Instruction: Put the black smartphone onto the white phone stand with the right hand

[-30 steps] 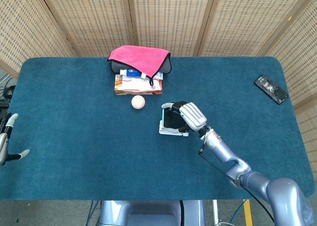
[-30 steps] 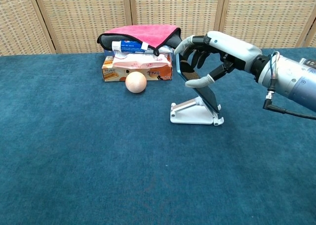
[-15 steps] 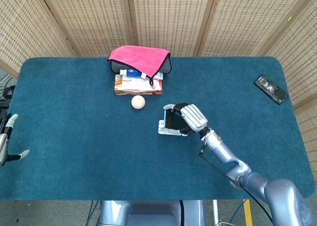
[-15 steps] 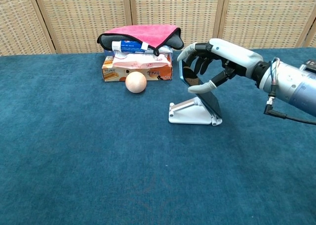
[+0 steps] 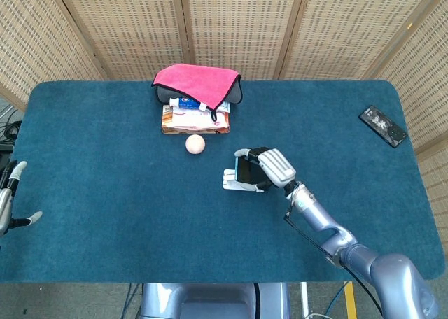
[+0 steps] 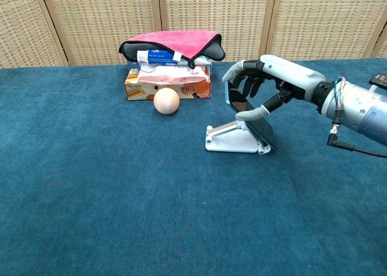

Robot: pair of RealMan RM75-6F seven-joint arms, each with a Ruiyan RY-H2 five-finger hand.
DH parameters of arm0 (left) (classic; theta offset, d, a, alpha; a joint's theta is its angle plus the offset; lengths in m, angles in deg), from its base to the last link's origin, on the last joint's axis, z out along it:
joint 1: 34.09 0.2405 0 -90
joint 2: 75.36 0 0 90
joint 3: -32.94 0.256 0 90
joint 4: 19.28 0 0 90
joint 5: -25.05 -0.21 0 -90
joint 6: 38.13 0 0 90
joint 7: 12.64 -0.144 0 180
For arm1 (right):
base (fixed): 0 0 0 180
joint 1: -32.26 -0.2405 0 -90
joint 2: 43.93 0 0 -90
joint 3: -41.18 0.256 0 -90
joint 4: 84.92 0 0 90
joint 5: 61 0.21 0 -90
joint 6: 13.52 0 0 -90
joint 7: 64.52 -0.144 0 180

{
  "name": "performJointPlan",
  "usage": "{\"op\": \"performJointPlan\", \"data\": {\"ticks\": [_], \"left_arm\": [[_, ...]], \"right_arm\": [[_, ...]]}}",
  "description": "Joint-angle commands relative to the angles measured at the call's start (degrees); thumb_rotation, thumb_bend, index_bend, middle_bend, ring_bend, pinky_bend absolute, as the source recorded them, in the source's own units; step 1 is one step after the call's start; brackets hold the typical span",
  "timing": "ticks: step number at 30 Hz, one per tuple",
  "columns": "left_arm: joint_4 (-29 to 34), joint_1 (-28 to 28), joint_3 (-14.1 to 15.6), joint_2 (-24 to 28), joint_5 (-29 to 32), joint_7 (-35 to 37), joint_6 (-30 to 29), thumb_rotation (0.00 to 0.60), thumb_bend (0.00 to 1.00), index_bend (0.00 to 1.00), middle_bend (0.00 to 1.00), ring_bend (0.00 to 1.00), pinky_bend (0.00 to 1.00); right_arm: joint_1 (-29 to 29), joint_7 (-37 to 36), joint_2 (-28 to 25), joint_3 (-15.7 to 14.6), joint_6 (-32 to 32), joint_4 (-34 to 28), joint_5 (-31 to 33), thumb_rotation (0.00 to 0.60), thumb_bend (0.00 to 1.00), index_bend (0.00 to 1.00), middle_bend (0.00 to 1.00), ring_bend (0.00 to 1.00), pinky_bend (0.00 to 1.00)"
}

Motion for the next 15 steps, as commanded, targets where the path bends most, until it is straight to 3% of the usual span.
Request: {"op": "performJointPlan", "data": {"ticks": [1, 15], "left_arm": [[0.1, 0.0, 0.0, 0.0, 0.0, -0.1, 0.0, 0.600, 0.00, 0.00, 0.00, 0.00, 0.00], [-0.1, -0.1, 0.1, 0.0, 0.1, -0.1, 0.1, 0.600, 0.00, 0.00, 0.00, 0.00, 0.00]], "right_arm": [[0.1, -0.4, 0.1, 0.4, 0.3, 0.0, 0.4, 0.600, 0.46, 0.50, 0.61, 0.57, 0.37], [0.2, -1.0, 0.3, 1.6, 0.2, -2.0, 2.2, 0.600, 0.52, 0.50, 0.61, 0.57, 0.37]]}}
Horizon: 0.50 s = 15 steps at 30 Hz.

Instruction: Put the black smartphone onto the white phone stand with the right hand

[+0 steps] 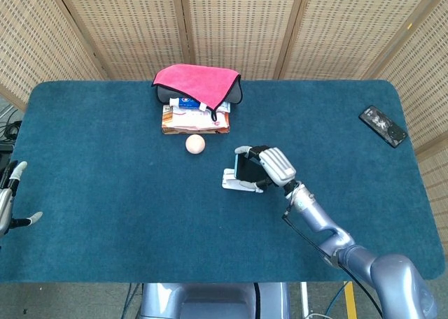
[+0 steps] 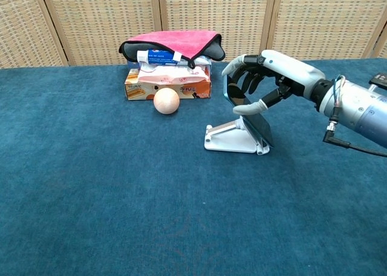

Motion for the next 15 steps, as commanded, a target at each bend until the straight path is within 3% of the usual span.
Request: {"op": "performJointPlan", "data": {"ticks": [1, 15], "left_arm": [[0.0, 0.0, 0.0, 0.0, 0.0, 0.1, 0.0, 0.600, 0.00, 0.00, 0.00, 0.00, 0.00], [0.0, 0.0, 0.0, 0.1, 0.0, 0.3, 0.0, 0.600, 0.00, 0.00, 0.00, 0.00, 0.00]], "right_arm": [[0.0, -0.2, -0.1, 0.5, -0.1, -0.7, 0.6, 0.600, 0.52, 0.50, 0.61, 0.57, 0.37], [0.3, -0.1, 0.3, 2.1, -1.0, -2.7, 2.7, 0.600, 0.52, 0.50, 0.61, 0.57, 0.37]]}}
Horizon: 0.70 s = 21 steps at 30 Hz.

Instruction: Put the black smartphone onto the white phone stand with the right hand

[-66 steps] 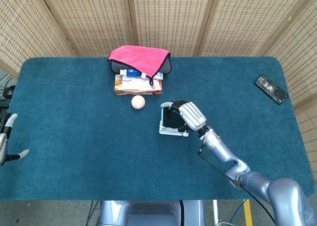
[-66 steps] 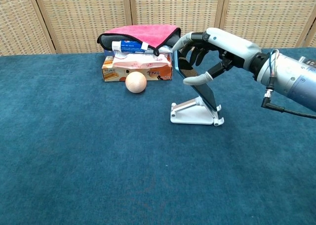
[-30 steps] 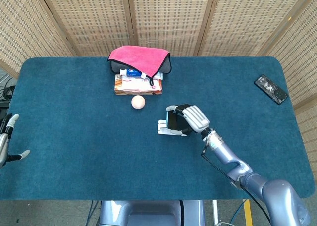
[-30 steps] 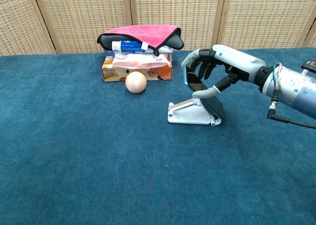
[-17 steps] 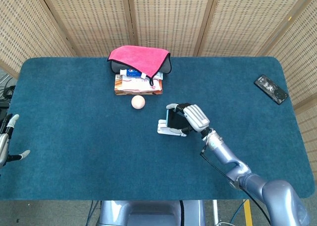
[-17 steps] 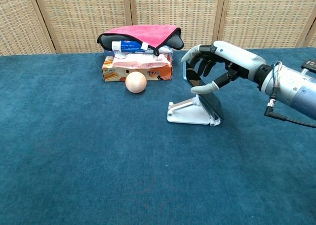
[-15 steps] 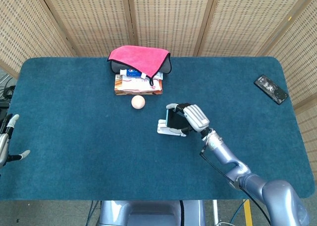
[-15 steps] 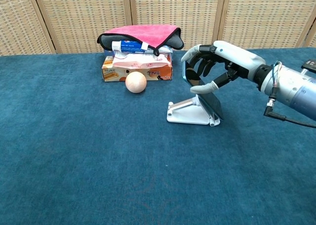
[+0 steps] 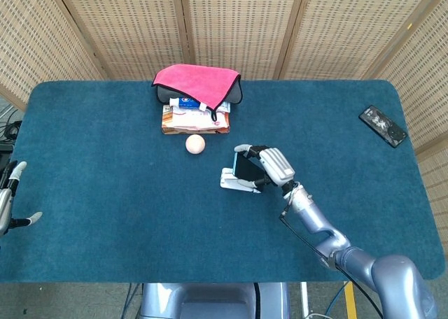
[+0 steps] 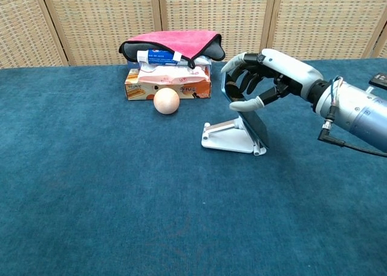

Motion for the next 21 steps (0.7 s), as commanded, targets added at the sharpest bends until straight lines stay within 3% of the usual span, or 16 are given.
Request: {"op": "performJointPlan", "data": {"ticks": [1, 21], "left_arm": [[0.0, 0.0, 0.0, 0.0, 0.0, 0.0, 0.0, 0.600, 0.00, 0.00, 0.00, 0.00, 0.00], [0.3, -0.1, 0.1, 0.3, -0.2, 0.3, 0.1, 0.600, 0.00, 0.00, 0.00, 0.00, 0.00]], "right_arm": [[-0.1, -0.4, 0.0, 0.7, 0.0, -0.3, 0.6, 0.600, 0.52, 0.50, 0.61, 0.57, 0.37], [-0.4, 1.0, 1.0, 2.2, -0.3, -2.4, 1.8, 0.600, 0.54, 0.50, 0.61, 0.57, 0.37]]}}
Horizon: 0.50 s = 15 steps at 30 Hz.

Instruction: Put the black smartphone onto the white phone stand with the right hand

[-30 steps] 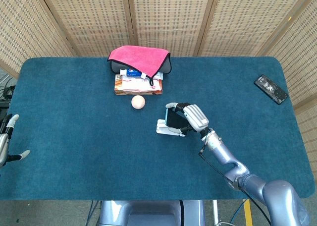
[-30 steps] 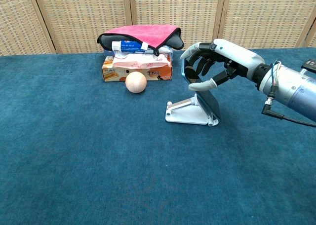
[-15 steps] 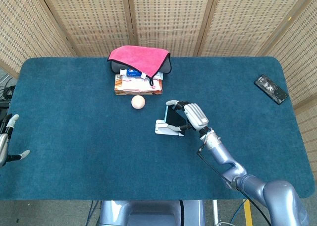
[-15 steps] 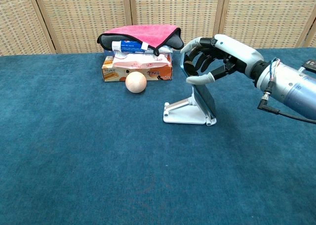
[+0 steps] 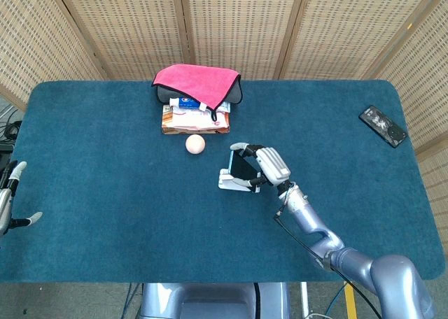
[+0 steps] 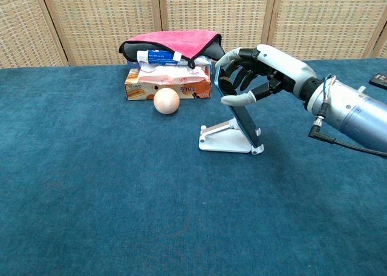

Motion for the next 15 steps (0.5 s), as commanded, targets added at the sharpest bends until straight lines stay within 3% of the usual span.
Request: {"op": "performJointPlan", "data": {"ticks": [1, 8, 12, 15], "left_arm": [[0.1, 0.0, 0.0, 0.0, 0.0, -0.1, 0.0, 0.600, 0.00, 0.00, 0.00, 0.00, 0.00], [0.0, 0.0, 0.0, 0.1, 0.0, 0.1, 0.0, 0.600, 0.00, 0.00, 0.00, 0.00, 0.00], [0.2, 0.0, 0.0, 0.0, 0.0, -0.2, 0.0, 0.600, 0.00, 0.00, 0.00, 0.00, 0.00], [0.2, 0.0, 0.0, 0.0, 0.1, -0.3, -0.1, 0.600, 0.00, 0.00, 0.00, 0.00, 0.00]], "right_arm": [[-0.1, 0.1, 0.3, 0.0, 0.0, 0.3, 0.0, 0.600, 0.54, 0.50, 0.61, 0.57, 0.37], [0.0, 0.6, 1.1, -0.4, 0.4, 2.4, -0.6, 0.600, 0.52, 0.50, 0.60, 0.57, 0.37], [0.1, 0.0, 1.1, -1.4, 0.8, 3.1, -1.7, 0.600, 0.37, 0.47, 0.54, 0.53, 0.37], [0.0, -0.9, 0.8, -2.3, 1.2, 3.4, -2.8, 0.600, 0.25, 0.36, 0.44, 0.47, 0.37]]}}
